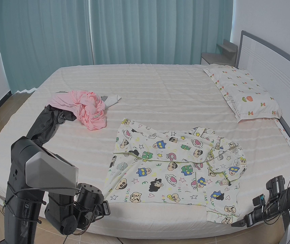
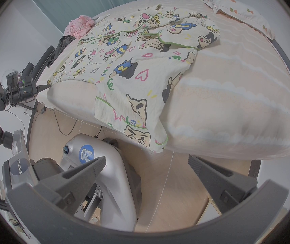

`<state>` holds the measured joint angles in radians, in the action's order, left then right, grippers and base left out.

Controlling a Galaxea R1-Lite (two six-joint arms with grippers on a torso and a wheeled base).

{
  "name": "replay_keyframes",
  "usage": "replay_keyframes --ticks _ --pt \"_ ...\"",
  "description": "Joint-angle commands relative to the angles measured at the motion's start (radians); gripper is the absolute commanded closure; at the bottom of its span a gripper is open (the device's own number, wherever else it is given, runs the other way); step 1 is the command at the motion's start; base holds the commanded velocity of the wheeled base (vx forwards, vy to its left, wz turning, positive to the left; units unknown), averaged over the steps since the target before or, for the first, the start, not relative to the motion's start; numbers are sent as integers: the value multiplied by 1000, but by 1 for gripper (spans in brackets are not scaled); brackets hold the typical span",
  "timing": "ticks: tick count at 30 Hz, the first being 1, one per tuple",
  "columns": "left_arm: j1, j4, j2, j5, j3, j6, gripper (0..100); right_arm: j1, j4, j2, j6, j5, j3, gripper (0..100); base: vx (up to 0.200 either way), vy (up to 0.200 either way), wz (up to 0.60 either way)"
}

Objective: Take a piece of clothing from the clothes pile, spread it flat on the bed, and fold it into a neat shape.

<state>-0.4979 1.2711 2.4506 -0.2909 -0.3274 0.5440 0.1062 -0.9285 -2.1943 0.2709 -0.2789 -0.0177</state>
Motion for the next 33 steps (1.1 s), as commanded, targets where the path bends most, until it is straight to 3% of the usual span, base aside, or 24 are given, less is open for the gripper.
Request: replay_keyframes --ticks 1,9,16,18,24,33 --pt "-1 -2 -2 -1 22 -7 100 0 0 4 1 0 18 0 0 0 0" --pt "-1 -2 -13 -1 24 -9 100 0 0 4 1 0 18 0 0 0 0" --pt "-1 11 -160 22 25 7 100 1 -4 24 4 0 18 0 0 0 0" --pt "1 11 -203 36 25 25 100 4 -4 64 5 -2 18 0 0 0 0" --pt "4 13 -318 65 -13 209 100 15 -10 212 -15 -6 18 0 0 0 0" --pt "7 13 -326 101 -15 232 100 15 -18 320 -90 -39 18 0 178 0 0"
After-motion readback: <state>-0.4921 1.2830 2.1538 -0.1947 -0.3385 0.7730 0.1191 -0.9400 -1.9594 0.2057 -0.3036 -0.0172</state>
